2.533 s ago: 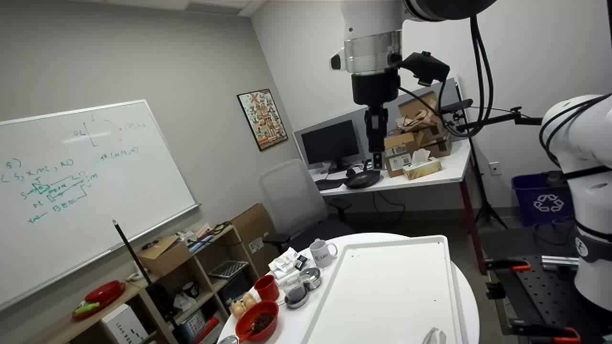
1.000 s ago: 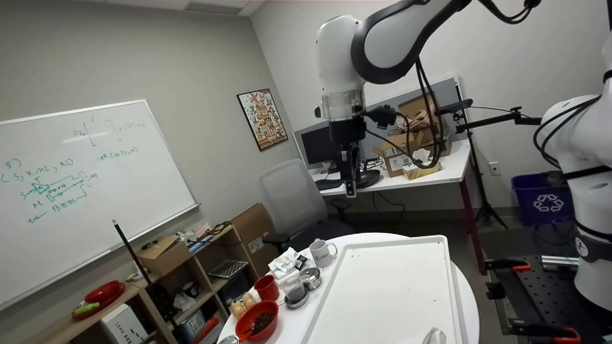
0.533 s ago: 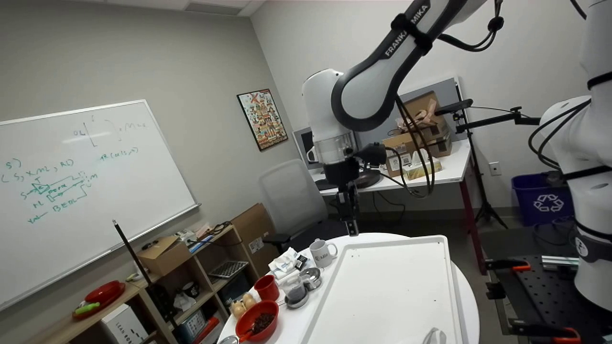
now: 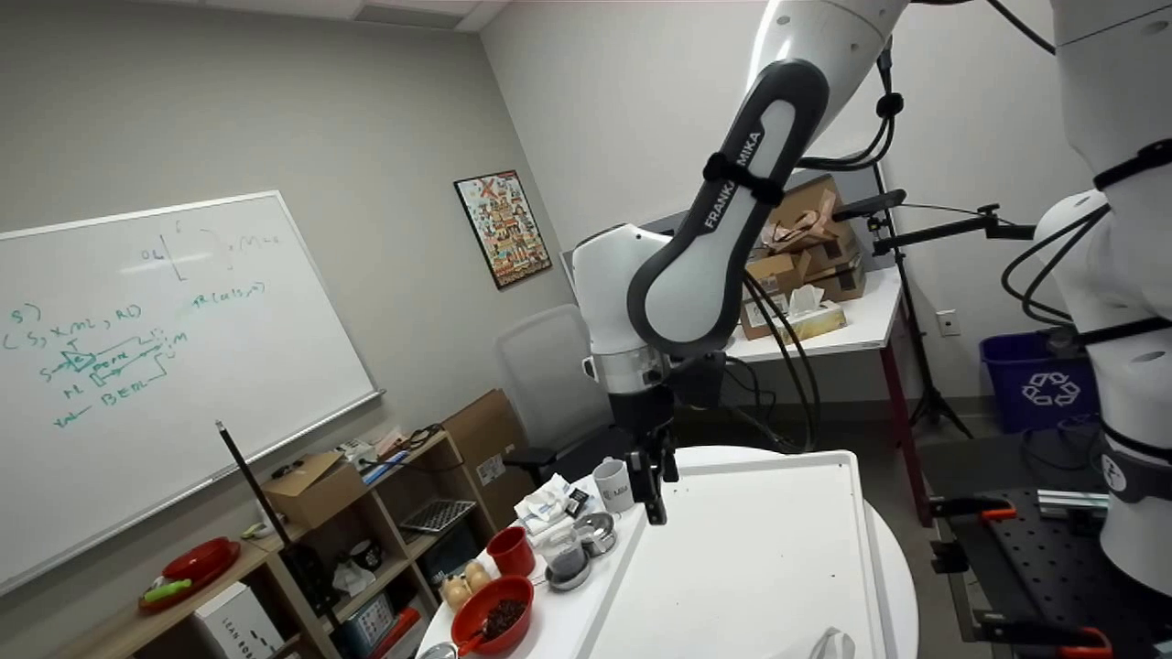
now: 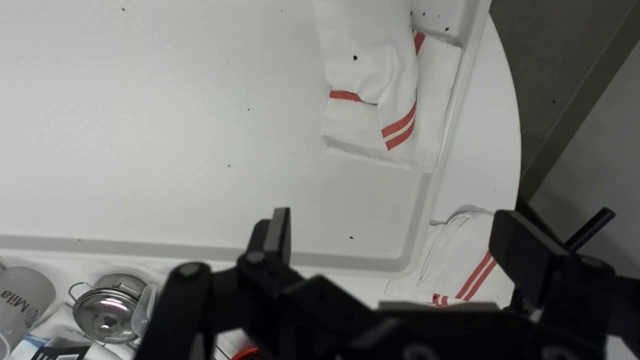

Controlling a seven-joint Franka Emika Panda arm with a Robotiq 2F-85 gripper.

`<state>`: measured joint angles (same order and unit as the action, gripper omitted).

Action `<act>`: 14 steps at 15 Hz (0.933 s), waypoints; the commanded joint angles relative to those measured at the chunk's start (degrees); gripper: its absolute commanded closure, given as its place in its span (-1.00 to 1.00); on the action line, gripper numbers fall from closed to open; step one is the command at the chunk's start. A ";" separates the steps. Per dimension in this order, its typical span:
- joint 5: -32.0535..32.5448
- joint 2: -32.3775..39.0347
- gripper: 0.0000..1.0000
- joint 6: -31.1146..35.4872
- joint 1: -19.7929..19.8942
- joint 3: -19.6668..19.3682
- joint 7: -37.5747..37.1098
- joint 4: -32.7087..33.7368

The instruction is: Use the white towel to wipe the tray

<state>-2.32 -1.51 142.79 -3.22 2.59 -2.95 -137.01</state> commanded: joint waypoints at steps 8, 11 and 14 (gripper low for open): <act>-10.06 9.28 -1.00 4.28 -0.04 1.20 -1.55 1.81; -10.09 11.05 -1.00 2.28 -0.03 1.39 -2.17 1.73; -9.24 11.14 -1.00 1.91 -0.12 1.41 -2.08 0.54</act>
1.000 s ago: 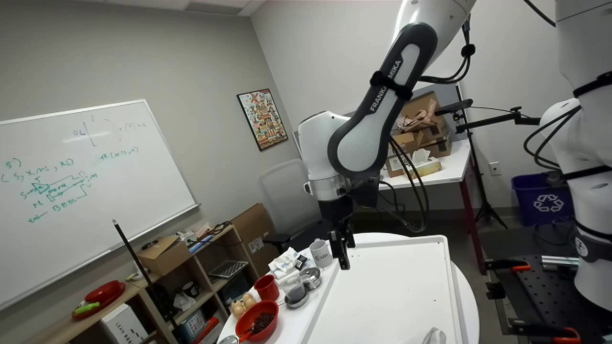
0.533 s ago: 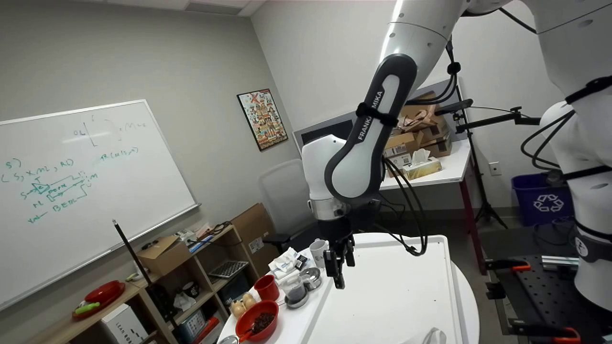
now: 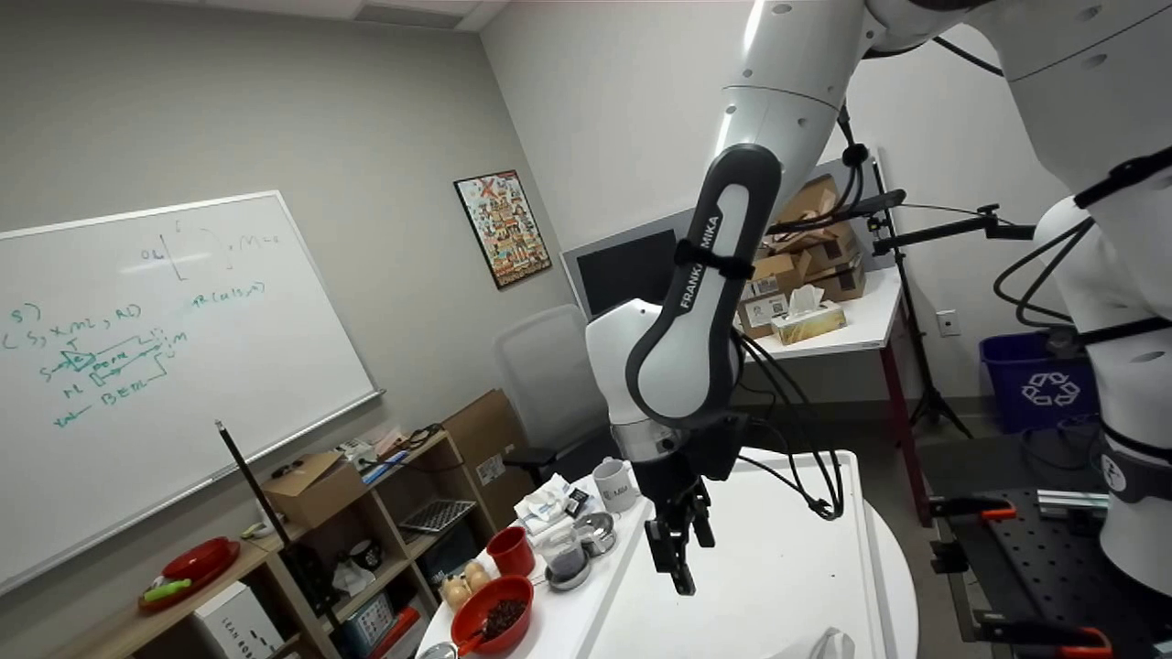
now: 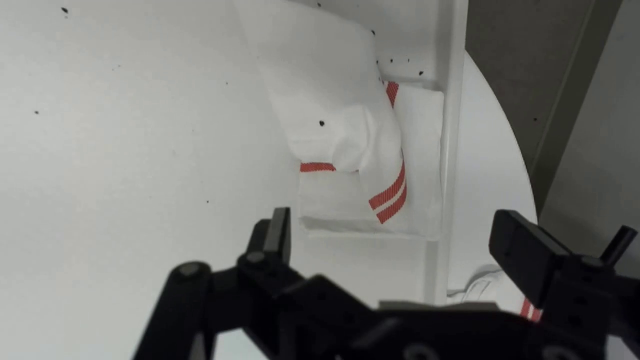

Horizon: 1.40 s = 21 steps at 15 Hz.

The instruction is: Use the white towel to wipe the tray

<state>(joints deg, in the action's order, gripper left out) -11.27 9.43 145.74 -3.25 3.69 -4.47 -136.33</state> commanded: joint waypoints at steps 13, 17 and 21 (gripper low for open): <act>0.01 -2.29 -1.00 -0.56 -0.27 1.20 0.06 -1.20; 0.20 1.50 -1.00 0.40 0.15 0.89 1.14 0.41; 3.32 8.03 -1.00 5.46 -0.07 -0.17 0.61 0.69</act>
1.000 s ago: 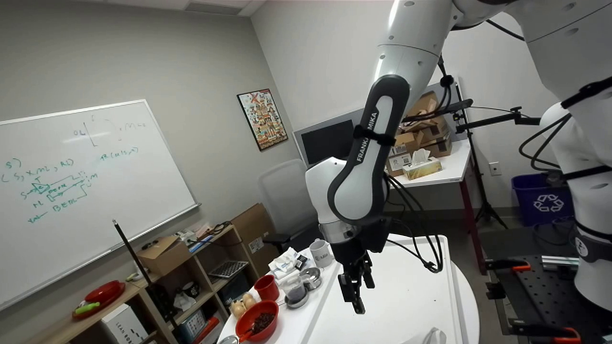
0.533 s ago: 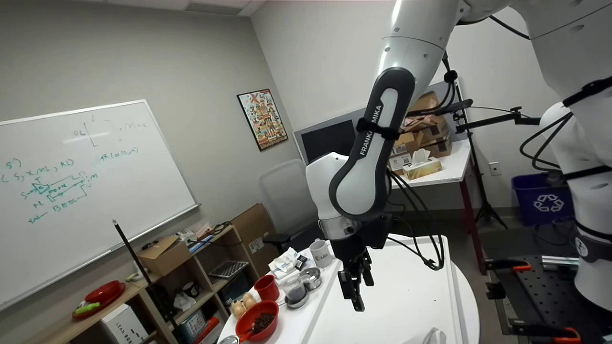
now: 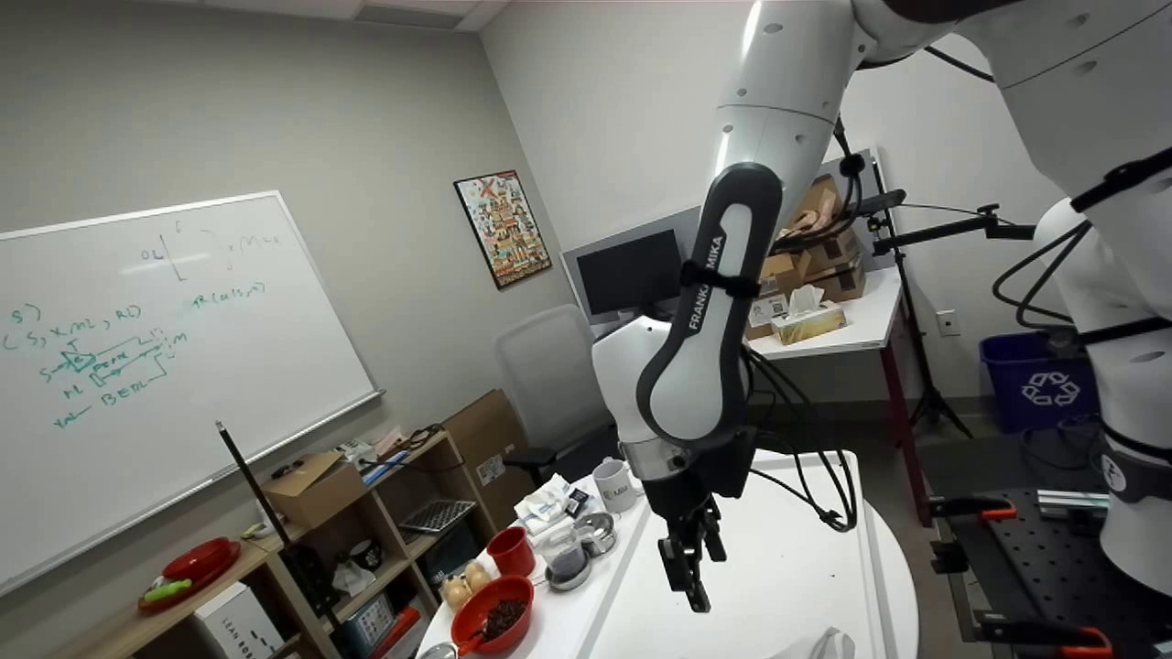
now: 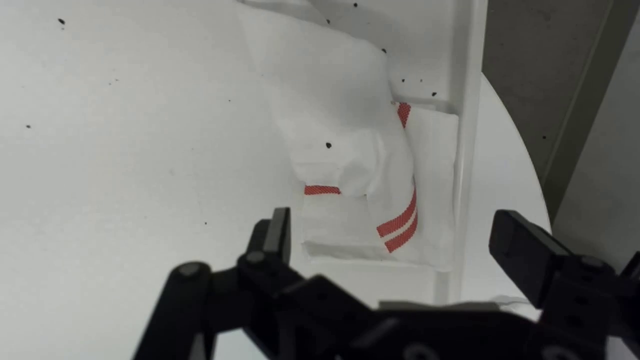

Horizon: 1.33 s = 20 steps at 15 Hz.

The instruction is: Use the white towel to wipe the tray

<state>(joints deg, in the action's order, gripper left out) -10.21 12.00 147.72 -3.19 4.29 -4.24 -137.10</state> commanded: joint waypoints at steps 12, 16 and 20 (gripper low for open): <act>12.75 14.18 -1.00 12.14 -4.90 -2.33 -0.54 -0.60; 16.01 13.21 -1.00 14.18 -8.59 -2.93 -1.58 -1.92; 17.08 14.89 -1.00 13.88 -9.82 -3.69 -1.42 -0.37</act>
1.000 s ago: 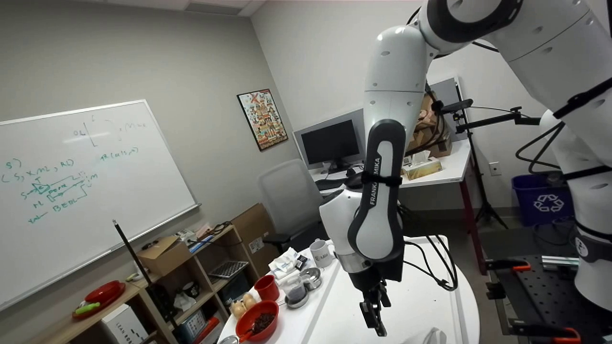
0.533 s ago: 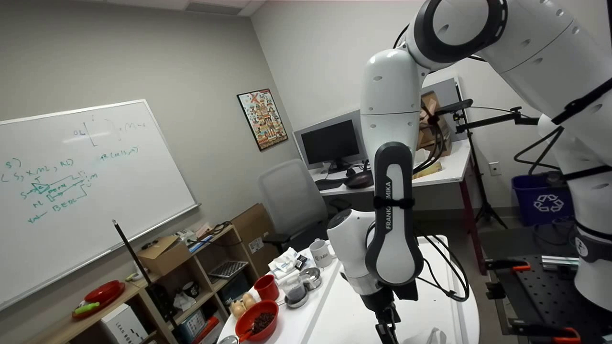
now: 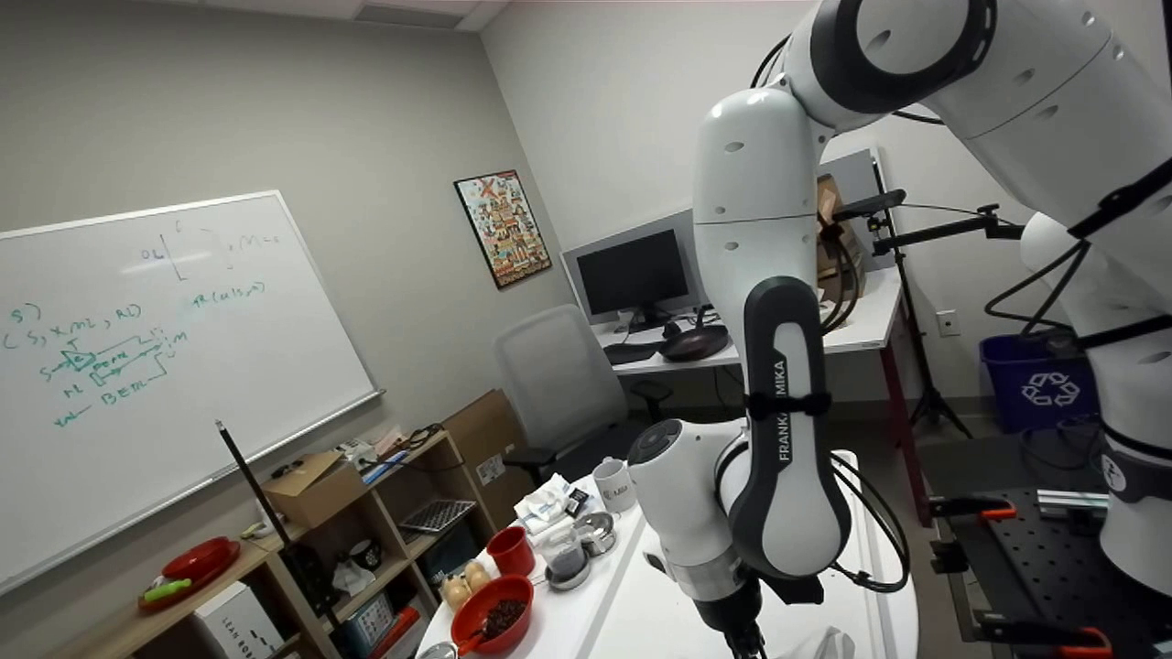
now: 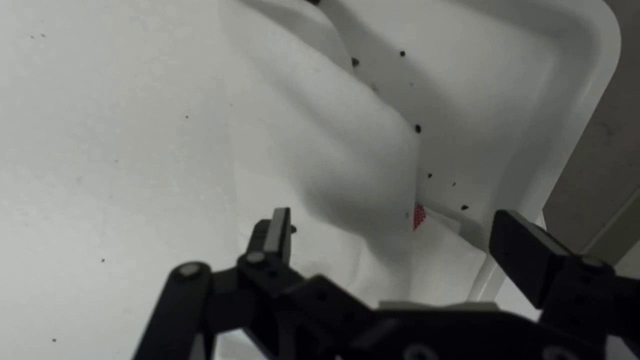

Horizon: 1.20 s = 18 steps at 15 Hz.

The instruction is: Use the white towel to wipe the tray

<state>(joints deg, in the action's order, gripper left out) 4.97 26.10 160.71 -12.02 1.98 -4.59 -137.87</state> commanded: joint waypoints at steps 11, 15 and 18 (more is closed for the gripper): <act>1.96 7.50 -1.00 -1.08 -1.14 -5.07 -1.58 6.25; 2.54 8.91 -0.84 -0.68 -2.52 -5.47 -2.03 6.90; 2.77 9.60 -0.16 -0.53 -3.05 -5.48 -1.95 7.34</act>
<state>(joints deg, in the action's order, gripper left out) 6.06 34.30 160.50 -13.67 -2.55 -4.70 -132.07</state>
